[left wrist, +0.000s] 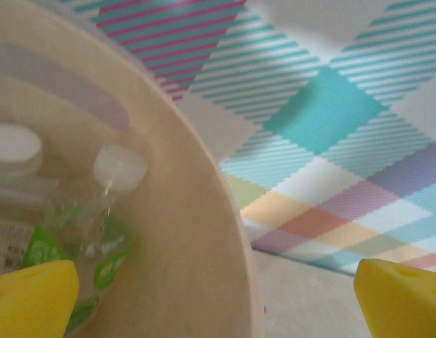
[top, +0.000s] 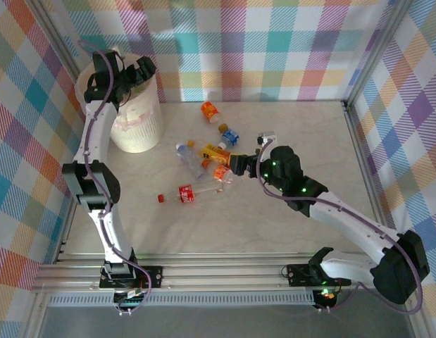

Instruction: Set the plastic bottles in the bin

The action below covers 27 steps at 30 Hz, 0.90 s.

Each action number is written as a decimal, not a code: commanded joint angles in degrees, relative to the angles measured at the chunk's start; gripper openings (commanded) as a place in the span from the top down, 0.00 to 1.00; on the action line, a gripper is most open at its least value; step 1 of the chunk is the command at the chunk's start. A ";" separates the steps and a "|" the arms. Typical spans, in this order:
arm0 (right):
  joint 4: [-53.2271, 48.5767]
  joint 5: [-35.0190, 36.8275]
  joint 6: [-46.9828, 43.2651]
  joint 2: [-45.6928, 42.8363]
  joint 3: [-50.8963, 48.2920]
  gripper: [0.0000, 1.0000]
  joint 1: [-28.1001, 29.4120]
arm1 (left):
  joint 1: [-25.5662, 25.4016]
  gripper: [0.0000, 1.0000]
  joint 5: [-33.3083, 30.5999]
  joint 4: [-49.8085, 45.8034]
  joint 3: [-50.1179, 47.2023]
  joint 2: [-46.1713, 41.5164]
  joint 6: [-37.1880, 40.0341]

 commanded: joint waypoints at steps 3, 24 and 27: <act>-3.44 0.43 2.20 4.18 1.82 0.00 -0.04 | -0.66 0.00 3.12 11.04 -11.27 -13.74 -0.53; -13.83 -16.05 -15.94 31.66 14.96 0.20 -4.74 | -2.33 0.00 13.64 15.40 -51.33 -44.65 -10.02; -15.31 -16.48 -17.52 34.52 17.20 0.21 -4.83 | -5.10 0.00 14.73 16.67 -56.90 -46.64 -10.60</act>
